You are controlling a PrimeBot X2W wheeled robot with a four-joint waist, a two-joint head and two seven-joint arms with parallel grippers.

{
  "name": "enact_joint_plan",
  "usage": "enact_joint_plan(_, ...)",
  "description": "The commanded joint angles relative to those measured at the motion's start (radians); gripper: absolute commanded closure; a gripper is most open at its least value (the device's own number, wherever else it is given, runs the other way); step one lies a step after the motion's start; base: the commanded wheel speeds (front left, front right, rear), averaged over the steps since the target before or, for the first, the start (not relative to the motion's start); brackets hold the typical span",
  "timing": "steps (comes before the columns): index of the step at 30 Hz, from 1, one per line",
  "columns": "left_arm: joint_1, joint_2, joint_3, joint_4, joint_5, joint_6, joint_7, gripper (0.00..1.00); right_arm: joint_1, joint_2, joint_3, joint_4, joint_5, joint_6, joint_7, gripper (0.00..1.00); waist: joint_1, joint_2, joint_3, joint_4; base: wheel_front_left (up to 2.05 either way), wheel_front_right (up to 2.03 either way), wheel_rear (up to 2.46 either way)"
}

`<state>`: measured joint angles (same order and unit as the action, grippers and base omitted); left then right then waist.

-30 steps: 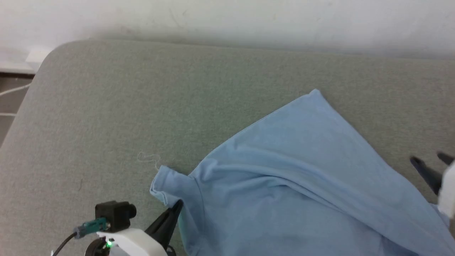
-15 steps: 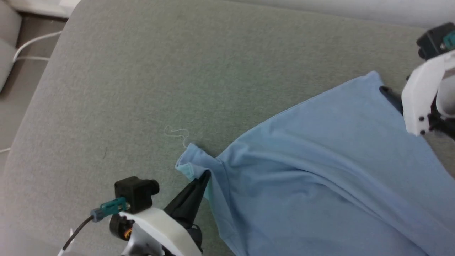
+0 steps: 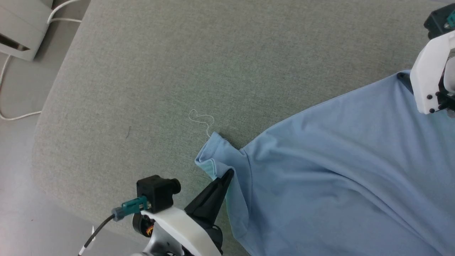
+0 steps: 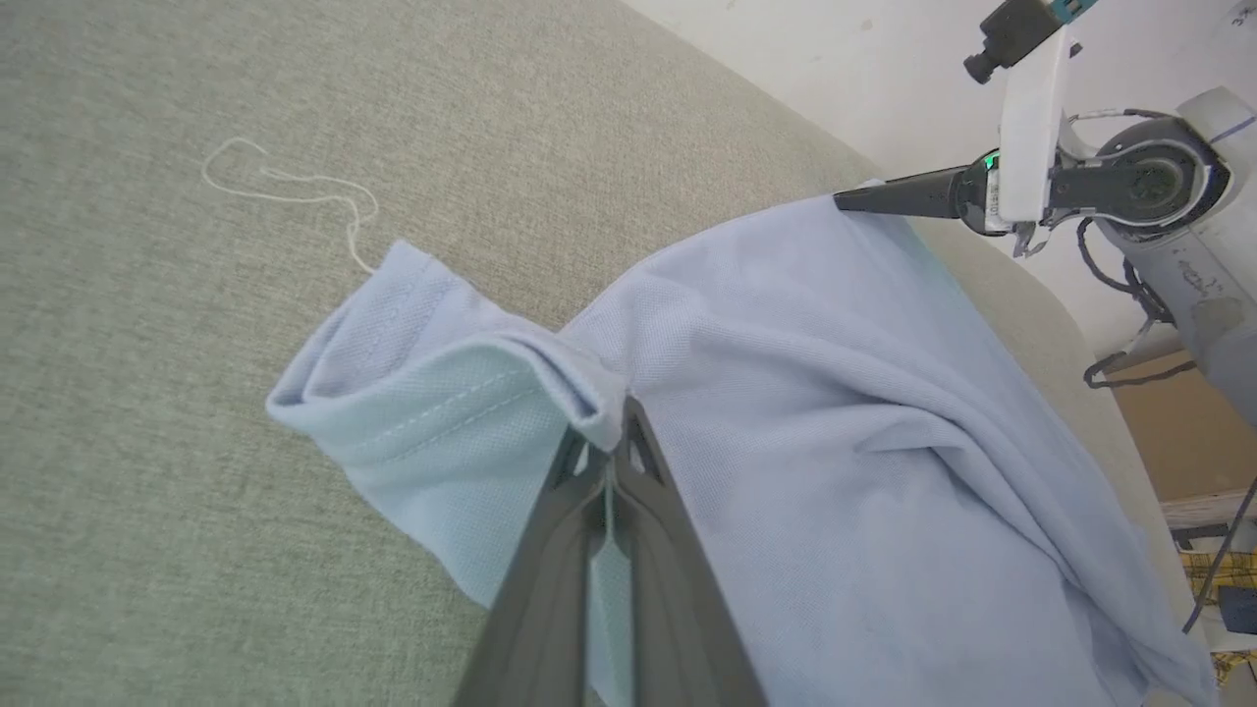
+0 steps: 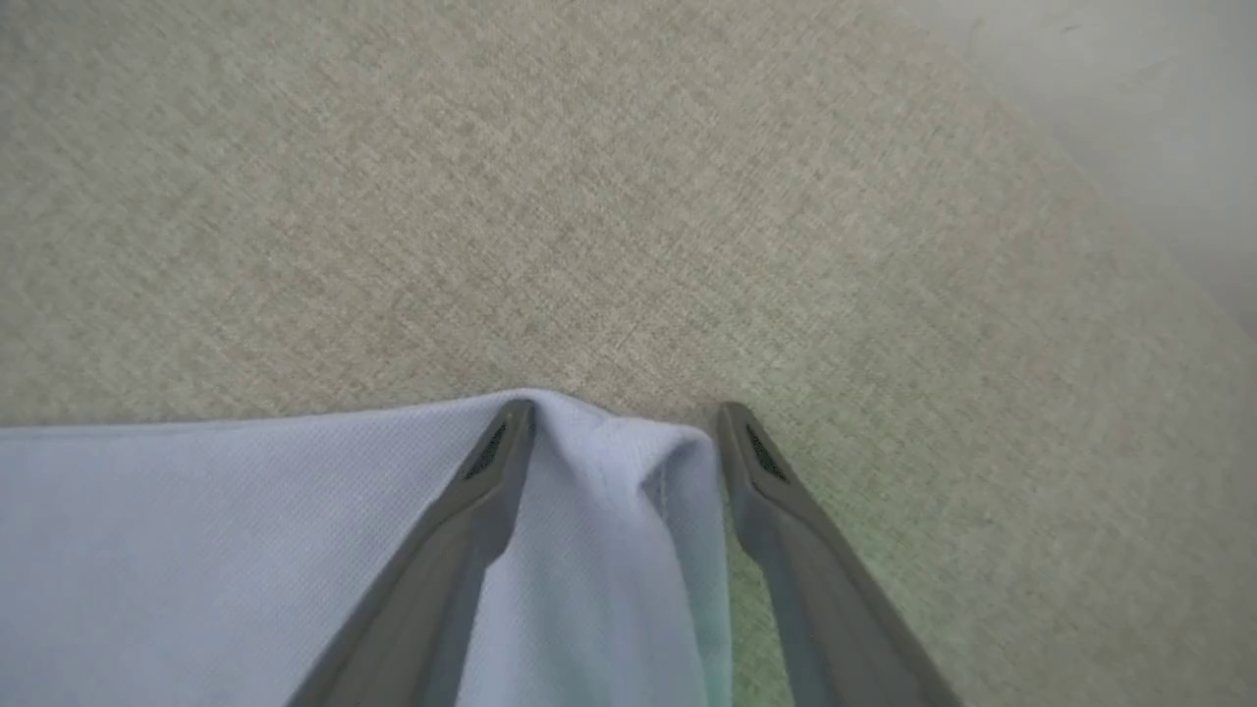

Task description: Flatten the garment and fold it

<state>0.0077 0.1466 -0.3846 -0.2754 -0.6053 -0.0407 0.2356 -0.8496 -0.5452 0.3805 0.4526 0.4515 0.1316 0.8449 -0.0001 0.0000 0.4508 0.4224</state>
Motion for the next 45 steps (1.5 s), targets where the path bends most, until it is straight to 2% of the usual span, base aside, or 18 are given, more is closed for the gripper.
enact_joint_plan(1,-0.018,-0.005,-0.001,0.006,0.002,-0.005,-0.009,1.00,0.029,0.001,0.037,0.036,0.012,-0.001,0.012,0.00,0.0001,0.0000,0.012,0.012,0.00,0.00,0.00)
enact_joint_plan(2,-0.019,-0.005,-0.001,0.009,0.002,-0.005,-0.010,1.00,0.033,-0.006,0.053,0.044,0.020,-0.001,0.020,0.00,0.0001,0.0000,0.013,0.013,0.00,0.00,0.00)
enact_joint_plan(3,-0.019,-0.004,-0.002,0.011,0.002,-0.005,-0.012,1.00,0.037,-0.014,0.071,0.049,0.027,-0.001,0.028,0.75,0.0001,0.0000,0.013,0.014,0.00,0.00,0.00)
enact_joint_plan(4,-0.020,-0.004,-0.002,0.013,0.002,-0.006,-0.012,1.00,0.041,-0.024,0.090,0.051,0.034,-0.001,0.035,1.00,0.0001,0.0000,0.012,0.015,0.00,0.00,0.00)
enact_joint_plan(7,-0.021,-0.002,0.001,0.018,0.001,-0.004,-0.013,1.00,0.045,-0.040,0.114,0.055,0.051,-0.001,0.037,1.00,0.0001,0.0000,0.007,0.013,0.00,0.00,0.00)
enact_joint_plan(12,-0.020,0.008,0.010,0.021,0.004,0.003,-0.014,1.00,0.043,-0.050,0.130,0.067,0.070,-0.001,-0.018,1.00,0.0001,0.0000,-0.024,-0.006,0.00,0.00,0.00)
enact_joint_plan(18,-0.019,0.029,0.032,0.004,0.013,0.017,-0.016,1.00,0.032,-0.048,0.126,0.067,0.095,-0.001,-0.137,1.00,0.0001,0.0000,-0.104,-0.054,0.00,0.00,0.00)
enact_joint_plan(24,-0.031,0.071,0.099,-0.046,0.036,0.043,-0.037,1.00,0.029,-0.063,0.108,0.007,0.138,-0.001,-0.268,1.00,0.0001,0.0000,-0.207,-0.129,0.00,0.00,0.00)
enact_joint_plan(33,-0.108,0.141,0.189,-0.149,0.084,0.059,-0.060,1.00,0.042,-0.139,0.060,-0.213,0.185,-0.001,-0.374,1.00,0.0001,0.0000,-0.314,-0.254,0.00,0.00,0.00)
enact_joint_plan(41,-0.206,0.182,0.288,-0.249,0.084,0.076,-0.076,1.00,0.088,-0.165,-0.091,-0.432,0.190,-0.001,-0.412,1.00,0.0001,0.0000,-0.374,-0.340,0.00,0.00,0.00)
enact_joint_plan(45,-0.274,0.195,0.329,-0.300,0.076,0.082,-0.078,1.00,0.109,-0.178,-0.146,-0.536,0.150,-0.001,-0.411,1.00,0.0001,0.0000,-0.391,-0.371,0.00,0.00,0.00)
